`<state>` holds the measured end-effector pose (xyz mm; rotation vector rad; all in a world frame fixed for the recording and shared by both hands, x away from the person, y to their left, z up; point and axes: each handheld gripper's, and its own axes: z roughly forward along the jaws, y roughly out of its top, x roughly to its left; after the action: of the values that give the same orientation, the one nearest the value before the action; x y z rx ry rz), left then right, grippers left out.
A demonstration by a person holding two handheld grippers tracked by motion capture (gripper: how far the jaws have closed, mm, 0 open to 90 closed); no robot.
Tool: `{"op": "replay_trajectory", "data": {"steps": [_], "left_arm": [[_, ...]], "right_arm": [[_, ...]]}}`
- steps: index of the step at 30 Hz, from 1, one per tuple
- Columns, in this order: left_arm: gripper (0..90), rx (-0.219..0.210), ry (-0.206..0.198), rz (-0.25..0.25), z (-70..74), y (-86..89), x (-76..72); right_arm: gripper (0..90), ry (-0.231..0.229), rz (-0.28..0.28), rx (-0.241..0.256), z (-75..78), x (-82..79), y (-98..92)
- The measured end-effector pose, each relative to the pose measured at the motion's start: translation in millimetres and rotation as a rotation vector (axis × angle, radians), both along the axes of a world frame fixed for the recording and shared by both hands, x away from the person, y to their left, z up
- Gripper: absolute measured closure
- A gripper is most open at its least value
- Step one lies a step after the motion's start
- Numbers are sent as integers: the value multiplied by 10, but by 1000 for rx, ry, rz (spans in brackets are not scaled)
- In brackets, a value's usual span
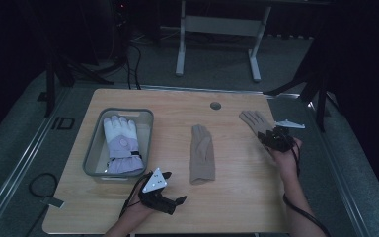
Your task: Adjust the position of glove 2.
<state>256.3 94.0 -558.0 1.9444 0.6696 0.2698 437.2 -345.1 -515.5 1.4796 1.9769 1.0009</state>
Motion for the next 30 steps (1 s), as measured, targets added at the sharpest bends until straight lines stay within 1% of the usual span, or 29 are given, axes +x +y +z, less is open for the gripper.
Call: {"op": "replay_trajectory", "data": {"steps": [4, 6, 9, 13, 15, 16, 17, 19, 22, 23, 24, 25, 27, 28, 29, 30], "left_arm": [[16, 2, 3, -3, -8, 1, 0], [16, 5, 4, -7, -12, -4, -1], [16, 4, 4, -11, -8, -6, -10], [16, -2, 4, -10, -7, -2, -16], [16, -2, 3, -10, -6, 0, -13], [16, -4, 4, -11, -5, 0, -11], [15, -2, 4, -10, -5, 0, -12], [16, -3, 4, -11, -6, -1, -16], [16, -1, 6, -13, -9, -2, -16], [16, 3, 4, -12, -9, -4, -16], [16, 3, 4, -12, -9, -4, -16], [15, 3, 5, -13, -9, -2, -15], [15, 2, 4, -12, -8, -1, -16], [16, 2, 4, -12, -8, -1, -16], [16, -1, 4, -10, -4, 2, -16], [16, -1, 4, -10, -4, 2, -16]], "right_arm": [[570, 14, -4, -13, -42, 134, -85], [571, 32, -10, -15, -85, 194, -125], [570, 52, -27, -38, -174, 261, -193], [567, 76, -40, -20, -243, 311, -294], [549, 87, -39, -30, -271, 328, -306], [539, 89, -36, -45, -290, 334, -306], [529, 95, -29, -46, -308, 340, -303], [531, 89, -23, -54, -328, 341, -299], [579, 71, -41, -60, -350, 320, -287], [626, 64, -52, -63, -359, 306, -271], [626, 64, -52, -63, -359, 306, -271], [787, 73, -81, -82, -342, 278, -212], [809, 92, -104, -89, -317, 276, -175], [809, 92, -104, -89, -317, 276, -175], [816, 117, -115, -74, -269, 263, -112], [816, 117, -115, -74, -269, 263, -112]]}}
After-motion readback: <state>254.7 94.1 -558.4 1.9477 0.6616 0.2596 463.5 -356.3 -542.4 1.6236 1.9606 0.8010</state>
